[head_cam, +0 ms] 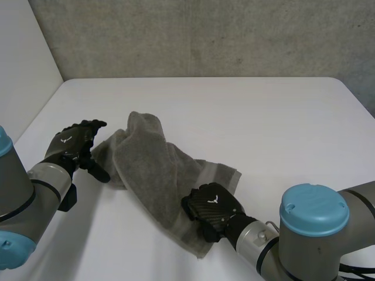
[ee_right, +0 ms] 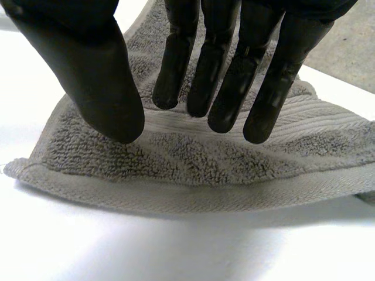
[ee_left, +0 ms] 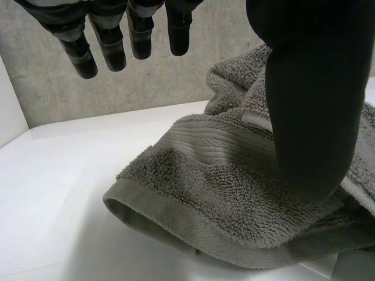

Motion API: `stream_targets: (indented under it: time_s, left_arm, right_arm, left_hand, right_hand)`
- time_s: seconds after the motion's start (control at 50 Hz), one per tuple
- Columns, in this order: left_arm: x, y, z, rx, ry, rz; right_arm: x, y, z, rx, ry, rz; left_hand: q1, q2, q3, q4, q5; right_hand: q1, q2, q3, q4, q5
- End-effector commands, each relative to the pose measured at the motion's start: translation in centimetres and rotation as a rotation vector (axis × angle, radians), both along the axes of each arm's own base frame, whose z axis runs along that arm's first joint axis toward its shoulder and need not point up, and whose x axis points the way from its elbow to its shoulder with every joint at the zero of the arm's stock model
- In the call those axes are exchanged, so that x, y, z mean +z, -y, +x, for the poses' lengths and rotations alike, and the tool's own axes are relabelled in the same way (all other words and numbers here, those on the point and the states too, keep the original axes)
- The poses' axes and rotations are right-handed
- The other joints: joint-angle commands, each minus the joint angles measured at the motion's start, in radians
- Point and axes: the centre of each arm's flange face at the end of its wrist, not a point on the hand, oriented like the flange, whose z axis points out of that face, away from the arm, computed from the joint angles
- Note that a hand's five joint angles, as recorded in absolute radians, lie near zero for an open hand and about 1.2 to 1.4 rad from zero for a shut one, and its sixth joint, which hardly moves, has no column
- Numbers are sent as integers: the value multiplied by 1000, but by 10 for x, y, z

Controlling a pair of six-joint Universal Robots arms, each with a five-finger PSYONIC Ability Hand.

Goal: Fold the laundry

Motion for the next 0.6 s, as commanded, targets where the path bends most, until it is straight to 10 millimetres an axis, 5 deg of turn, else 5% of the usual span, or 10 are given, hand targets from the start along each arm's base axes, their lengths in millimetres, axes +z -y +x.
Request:
stream_targets:
  time_s: [0.02, 0.28, 0.6]
  left_arm:
    - [-2, 0, 0, 0, 1, 6]
    - [-2, 0, 0, 0, 1, 6]
    - [-4, -1, 0, 0, 3, 13]
  right_arm:
    - [3, -4, -2, 5, -8, 8]
    - [-1, -21, -8, 48, -77, 118]
    - [-12, -16, -5, 51, -66, 73]
  left_hand:
    - [1, 8, 6, 9, -35]
    - [1, 8, 6, 9, -35]
    - [1, 8, 6, 9, -35]
  right_hand:
    - [-358, -368, -362, -368, -355]
    - [-538, -547, -542, -548, -535]
    - [-342, -351, -345, -351, -338]
